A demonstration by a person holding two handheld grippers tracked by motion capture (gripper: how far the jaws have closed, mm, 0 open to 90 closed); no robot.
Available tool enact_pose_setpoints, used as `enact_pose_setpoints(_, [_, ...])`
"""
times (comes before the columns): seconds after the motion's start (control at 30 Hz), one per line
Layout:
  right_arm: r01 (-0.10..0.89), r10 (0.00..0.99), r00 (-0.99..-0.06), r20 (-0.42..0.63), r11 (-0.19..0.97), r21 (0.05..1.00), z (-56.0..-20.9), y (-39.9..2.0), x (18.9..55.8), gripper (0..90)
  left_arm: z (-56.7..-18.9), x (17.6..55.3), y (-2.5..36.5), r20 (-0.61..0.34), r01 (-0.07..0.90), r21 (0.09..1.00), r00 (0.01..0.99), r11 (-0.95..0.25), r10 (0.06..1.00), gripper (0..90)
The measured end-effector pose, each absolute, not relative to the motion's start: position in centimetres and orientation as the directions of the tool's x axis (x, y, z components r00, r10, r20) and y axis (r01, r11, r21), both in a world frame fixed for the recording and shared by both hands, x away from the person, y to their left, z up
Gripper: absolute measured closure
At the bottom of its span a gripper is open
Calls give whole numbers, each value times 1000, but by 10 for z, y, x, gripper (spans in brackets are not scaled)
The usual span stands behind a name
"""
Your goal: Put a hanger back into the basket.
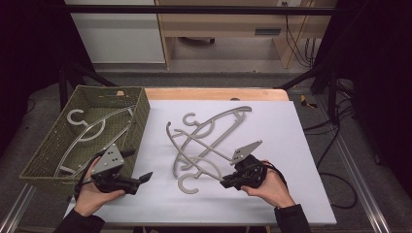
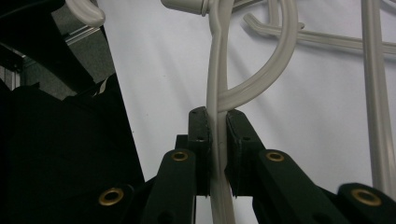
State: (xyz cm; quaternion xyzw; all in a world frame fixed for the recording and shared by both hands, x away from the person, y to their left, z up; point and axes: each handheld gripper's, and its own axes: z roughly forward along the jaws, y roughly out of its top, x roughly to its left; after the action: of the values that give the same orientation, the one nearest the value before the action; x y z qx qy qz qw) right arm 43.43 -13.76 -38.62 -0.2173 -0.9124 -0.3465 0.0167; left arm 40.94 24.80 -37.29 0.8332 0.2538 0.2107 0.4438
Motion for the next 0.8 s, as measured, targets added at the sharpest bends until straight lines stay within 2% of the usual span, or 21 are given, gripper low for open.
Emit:
enact_pose_setpoints(0.33, [379, 325, -923, 205, 684, 623, -384, -138, 431, 820, -378, 408, 225, 182, 197, 795, 825, -574, 535, 53])
enact_pose_setpoints(0.5, [359, 294, -933, 208, 699, 618, -383, -138, 429, 820, -379, 408, 209, 247, 148, 741, 847, -655, 471, 54])
enact_pose_setpoints(0.8, [334, 251, -943, 220, 716, 614, -381, -137, 426, 819, -385, 409, 185, 329, 60, 680, 866, -731, 377, 108])
